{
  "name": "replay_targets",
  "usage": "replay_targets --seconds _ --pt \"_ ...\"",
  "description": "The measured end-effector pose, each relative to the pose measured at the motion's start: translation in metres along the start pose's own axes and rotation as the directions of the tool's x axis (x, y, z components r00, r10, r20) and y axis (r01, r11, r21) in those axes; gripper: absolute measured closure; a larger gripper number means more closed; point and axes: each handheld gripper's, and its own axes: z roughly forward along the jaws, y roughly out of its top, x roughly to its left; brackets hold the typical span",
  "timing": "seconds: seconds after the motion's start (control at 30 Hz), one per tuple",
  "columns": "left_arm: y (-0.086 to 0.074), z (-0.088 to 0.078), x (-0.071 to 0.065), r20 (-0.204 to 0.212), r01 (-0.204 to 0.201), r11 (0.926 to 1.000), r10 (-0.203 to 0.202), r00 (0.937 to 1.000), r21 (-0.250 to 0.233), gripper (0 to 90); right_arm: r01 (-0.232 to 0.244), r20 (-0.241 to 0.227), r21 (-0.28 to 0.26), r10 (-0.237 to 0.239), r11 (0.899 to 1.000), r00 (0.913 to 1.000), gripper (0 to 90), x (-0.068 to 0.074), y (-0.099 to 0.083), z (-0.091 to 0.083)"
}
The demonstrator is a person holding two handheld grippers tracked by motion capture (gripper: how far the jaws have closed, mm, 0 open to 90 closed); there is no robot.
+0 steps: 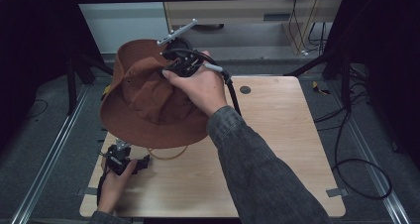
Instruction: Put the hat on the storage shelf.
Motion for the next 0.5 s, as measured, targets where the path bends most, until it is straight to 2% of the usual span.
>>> replay_targets --seconds 0.5 --pt "0.000 0.000 0.000 0.000 -0.001 1.0000 0.001 1.0000 0.001 0.0 -0.005 -0.015 0.005 0.005 1.000 0.9999 89.0 0.002 0.005 0.015"
